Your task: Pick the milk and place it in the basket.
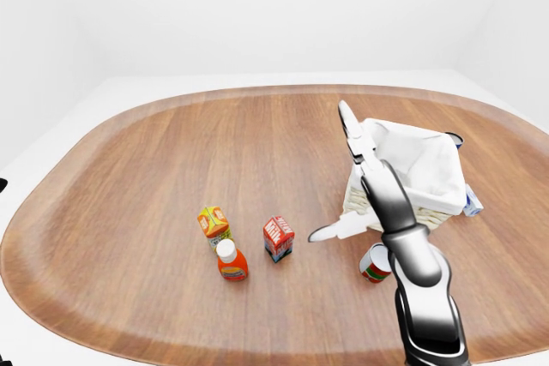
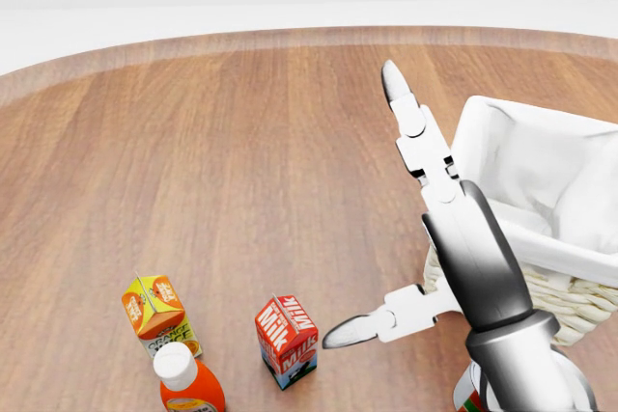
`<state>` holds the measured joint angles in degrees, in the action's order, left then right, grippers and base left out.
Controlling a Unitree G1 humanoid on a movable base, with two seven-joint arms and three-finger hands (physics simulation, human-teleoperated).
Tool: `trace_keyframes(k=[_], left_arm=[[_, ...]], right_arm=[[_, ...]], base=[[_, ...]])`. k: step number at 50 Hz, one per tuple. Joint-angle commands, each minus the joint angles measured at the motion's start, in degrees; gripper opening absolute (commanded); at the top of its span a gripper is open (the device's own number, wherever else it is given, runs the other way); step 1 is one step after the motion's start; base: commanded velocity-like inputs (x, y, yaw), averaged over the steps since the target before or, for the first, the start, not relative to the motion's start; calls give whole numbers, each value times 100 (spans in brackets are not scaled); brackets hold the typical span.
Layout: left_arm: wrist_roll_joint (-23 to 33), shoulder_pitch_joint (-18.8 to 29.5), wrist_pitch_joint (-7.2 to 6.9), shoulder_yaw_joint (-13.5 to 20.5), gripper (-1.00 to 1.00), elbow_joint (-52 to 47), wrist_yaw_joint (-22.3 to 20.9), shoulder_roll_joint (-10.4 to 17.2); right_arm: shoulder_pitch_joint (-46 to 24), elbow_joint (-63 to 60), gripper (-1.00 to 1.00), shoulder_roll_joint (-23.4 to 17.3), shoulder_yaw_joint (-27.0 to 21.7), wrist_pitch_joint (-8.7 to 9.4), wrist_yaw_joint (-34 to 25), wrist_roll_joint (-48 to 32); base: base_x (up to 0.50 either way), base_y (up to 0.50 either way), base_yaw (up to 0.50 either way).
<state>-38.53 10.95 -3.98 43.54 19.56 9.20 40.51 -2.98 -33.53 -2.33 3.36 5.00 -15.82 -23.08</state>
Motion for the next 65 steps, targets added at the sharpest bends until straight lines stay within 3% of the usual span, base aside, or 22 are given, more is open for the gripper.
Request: trace_keyframes(k=[1, 28, 65], left_arm=[[2, -1, -2, 0, 100, -1, 3, 0], [11, -1, -1, 0, 100, -2, 3, 1], [20, 1, 15, -1, 100, 3, -11, 1]], right_arm=[[-117, 190, 100, 47, 232, 0, -188, -424], [-501, 855, 100, 247, 671, 0, -887, -1488], [-1262, 1382, 100, 471, 838, 0, -2418, -3015]], base=[[0, 0, 0], [0, 0, 0], [0, 0, 0]])
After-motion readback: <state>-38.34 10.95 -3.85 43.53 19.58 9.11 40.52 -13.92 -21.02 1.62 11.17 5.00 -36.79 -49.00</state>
